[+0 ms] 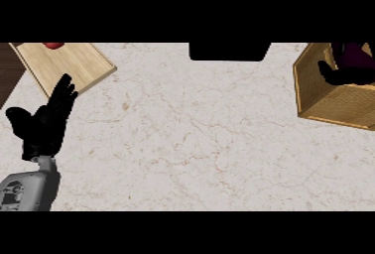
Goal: Pick the eggplant from the placemat and place it in the basket
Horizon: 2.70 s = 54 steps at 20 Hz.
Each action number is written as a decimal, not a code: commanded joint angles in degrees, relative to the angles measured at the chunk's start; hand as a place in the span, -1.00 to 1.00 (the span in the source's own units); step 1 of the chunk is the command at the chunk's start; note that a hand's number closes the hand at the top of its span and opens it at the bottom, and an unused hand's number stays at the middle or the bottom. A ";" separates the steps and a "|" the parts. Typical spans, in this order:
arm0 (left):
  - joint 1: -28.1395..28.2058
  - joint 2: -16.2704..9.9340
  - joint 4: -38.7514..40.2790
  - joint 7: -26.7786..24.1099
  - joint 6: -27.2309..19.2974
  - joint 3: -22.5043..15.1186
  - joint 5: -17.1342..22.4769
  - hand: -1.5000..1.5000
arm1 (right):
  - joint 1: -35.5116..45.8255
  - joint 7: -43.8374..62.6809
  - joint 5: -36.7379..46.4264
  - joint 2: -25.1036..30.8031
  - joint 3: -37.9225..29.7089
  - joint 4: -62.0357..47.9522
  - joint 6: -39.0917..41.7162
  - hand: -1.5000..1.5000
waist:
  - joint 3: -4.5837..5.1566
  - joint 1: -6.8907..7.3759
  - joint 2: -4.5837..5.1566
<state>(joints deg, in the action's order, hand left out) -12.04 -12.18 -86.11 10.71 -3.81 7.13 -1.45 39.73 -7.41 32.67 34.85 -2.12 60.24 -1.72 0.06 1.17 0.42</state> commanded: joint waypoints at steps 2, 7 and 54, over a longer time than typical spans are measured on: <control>0.42 -0.91 1.04 -1.47 1.20 0.77 0.47 0.00 | 0.82 -6.01 10.80 2.48 4.31 -2.43 -9.06 1.00 | -0.06 0.10 -0.05; -2.87 1.07 6.34 -2.77 -0.72 0.60 -0.79 0.00 | 10.22 -9.90 14.17 -1.32 3.03 -17.73 -12.85 1.00 | -0.07 -0.13 -0.02; -0.41 1.24 2.05 -1.92 0.87 0.30 -1.06 0.00 | 18.75 -14.10 27.21 -0.70 2.50 -51.20 -14.89 1.00 | -0.14 0.97 0.60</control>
<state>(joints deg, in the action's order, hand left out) -13.00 -11.00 -85.19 9.93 -3.00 7.35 -2.24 61.28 -20.79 59.43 34.34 0.18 12.09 -17.65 1.47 2.76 -0.33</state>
